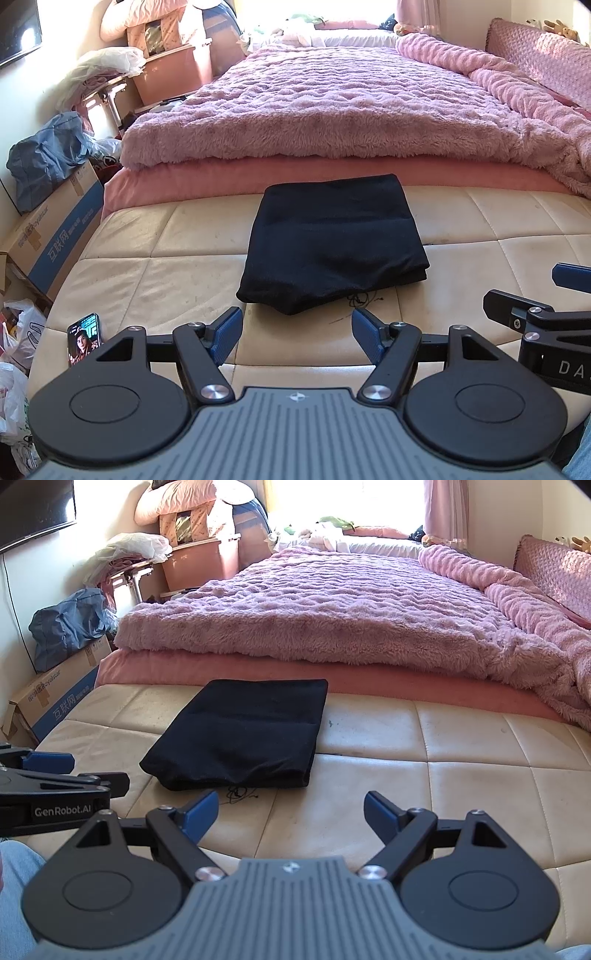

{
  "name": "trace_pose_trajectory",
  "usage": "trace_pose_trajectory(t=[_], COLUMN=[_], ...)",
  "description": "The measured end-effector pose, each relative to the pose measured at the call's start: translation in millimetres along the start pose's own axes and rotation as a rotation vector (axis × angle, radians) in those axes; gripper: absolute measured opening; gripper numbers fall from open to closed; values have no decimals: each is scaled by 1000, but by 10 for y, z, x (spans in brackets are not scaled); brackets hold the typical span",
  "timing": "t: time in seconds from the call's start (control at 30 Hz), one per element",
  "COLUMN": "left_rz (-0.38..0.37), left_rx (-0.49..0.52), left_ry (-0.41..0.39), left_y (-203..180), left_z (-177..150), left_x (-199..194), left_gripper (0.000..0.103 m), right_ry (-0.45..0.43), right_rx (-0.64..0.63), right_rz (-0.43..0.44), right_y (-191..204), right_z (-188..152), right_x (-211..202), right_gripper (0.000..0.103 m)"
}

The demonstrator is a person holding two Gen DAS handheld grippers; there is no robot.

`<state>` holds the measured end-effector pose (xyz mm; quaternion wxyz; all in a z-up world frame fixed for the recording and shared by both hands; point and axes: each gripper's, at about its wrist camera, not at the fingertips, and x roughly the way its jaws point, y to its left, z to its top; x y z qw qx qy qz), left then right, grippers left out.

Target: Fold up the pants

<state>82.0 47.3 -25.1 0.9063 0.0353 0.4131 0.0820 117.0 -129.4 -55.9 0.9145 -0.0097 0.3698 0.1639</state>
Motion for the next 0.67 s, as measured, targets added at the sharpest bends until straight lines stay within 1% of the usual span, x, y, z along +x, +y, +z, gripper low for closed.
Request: trace_pose_trajectory(t=[0.3,0.67], left_rz=[-19,-17], left_rx=[-4,4], left_ry=[-20,-28], left_y=[5,-21], left_z=[5,-3], left_x=[-37,-38], left_gripper=[79,79], right_ry=[-9,-6], right_rx=[10,18], right_rz=[-7,-7], right_y=[-12,-28], right_z=[-4,-12], right_x=[-29,-19], right_gripper=[82,82])
